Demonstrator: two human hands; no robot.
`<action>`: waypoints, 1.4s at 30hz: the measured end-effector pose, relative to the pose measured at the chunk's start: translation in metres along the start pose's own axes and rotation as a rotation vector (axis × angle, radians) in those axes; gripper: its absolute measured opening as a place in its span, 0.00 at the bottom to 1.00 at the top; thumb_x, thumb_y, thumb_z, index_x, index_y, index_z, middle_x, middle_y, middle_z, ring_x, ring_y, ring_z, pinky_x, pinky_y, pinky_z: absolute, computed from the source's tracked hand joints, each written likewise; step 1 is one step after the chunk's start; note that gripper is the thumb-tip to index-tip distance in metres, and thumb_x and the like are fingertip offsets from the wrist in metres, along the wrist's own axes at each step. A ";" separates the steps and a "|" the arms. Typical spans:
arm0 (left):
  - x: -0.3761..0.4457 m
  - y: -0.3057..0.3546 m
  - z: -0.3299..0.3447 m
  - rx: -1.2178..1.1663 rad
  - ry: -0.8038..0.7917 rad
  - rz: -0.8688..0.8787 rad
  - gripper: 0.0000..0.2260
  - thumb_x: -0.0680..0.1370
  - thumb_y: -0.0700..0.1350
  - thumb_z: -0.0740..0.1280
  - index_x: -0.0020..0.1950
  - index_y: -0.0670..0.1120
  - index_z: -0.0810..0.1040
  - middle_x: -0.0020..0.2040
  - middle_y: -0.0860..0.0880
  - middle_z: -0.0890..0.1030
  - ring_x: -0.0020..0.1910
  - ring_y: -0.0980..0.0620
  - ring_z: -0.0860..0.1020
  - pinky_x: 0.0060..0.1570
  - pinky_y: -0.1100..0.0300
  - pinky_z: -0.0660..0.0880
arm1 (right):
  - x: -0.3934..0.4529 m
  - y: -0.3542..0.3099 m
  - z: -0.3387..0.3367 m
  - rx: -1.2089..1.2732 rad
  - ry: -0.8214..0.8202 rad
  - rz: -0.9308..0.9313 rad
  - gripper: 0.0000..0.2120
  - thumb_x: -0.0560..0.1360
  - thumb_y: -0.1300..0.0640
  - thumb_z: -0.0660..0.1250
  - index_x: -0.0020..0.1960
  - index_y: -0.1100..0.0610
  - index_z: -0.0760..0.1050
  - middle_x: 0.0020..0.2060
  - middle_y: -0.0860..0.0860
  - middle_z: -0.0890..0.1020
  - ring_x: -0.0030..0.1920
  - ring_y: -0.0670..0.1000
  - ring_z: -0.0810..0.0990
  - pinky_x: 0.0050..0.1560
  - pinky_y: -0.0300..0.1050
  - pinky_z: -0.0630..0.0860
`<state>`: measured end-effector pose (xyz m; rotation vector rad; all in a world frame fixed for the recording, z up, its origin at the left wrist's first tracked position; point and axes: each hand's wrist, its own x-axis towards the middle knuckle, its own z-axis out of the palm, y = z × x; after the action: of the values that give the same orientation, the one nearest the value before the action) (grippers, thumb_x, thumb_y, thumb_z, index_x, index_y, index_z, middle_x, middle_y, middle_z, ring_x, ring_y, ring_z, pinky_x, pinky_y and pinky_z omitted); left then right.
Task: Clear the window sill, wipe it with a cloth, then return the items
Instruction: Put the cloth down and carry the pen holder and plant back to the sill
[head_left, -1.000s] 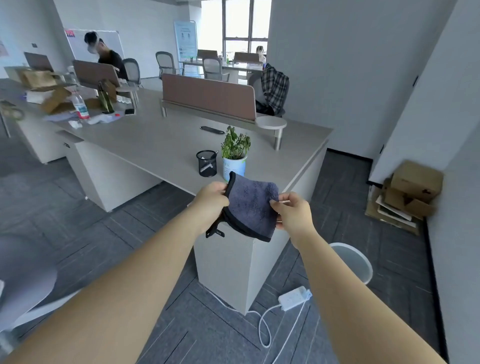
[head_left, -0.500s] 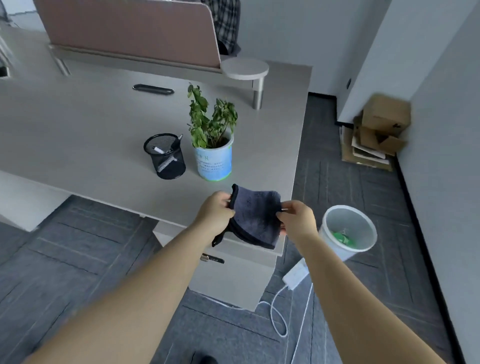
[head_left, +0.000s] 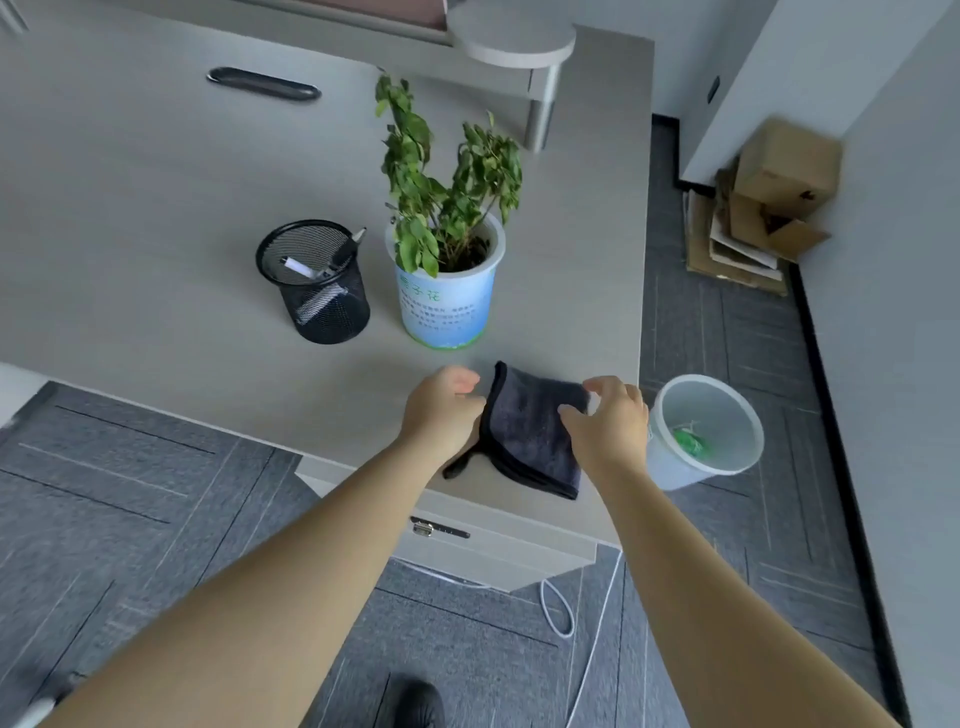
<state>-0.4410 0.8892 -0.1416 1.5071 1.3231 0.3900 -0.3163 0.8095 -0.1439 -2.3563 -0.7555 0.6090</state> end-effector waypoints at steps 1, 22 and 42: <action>0.002 -0.001 -0.005 -0.004 0.023 0.004 0.14 0.74 0.36 0.63 0.60 0.39 0.74 0.62 0.42 0.78 0.62 0.45 0.75 0.61 0.59 0.68 | 0.002 -0.006 0.003 -0.009 0.001 -0.033 0.21 0.74 0.59 0.64 0.65 0.59 0.68 0.65 0.56 0.70 0.66 0.57 0.66 0.65 0.48 0.64; 0.109 -0.049 -0.115 -0.427 0.359 0.184 0.39 0.50 0.45 0.77 0.57 0.53 0.63 0.54 0.59 0.73 0.49 0.70 0.76 0.55 0.68 0.72 | 0.059 -0.093 0.100 0.583 -0.038 -0.257 0.52 0.48 0.44 0.77 0.65 0.50 0.54 0.66 0.54 0.65 0.68 0.55 0.66 0.70 0.56 0.66; 0.107 -0.055 -0.124 -0.353 0.335 0.328 0.28 0.56 0.47 0.74 0.54 0.39 0.76 0.49 0.43 0.82 0.50 0.45 0.81 0.59 0.45 0.76 | 0.066 -0.100 0.114 0.657 0.075 -0.273 0.44 0.57 0.62 0.80 0.66 0.62 0.59 0.61 0.54 0.72 0.62 0.52 0.73 0.64 0.48 0.72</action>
<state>-0.5309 1.0324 -0.1774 1.3928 1.1767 1.0689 -0.3697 0.9625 -0.1778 -1.6344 -0.6942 0.5420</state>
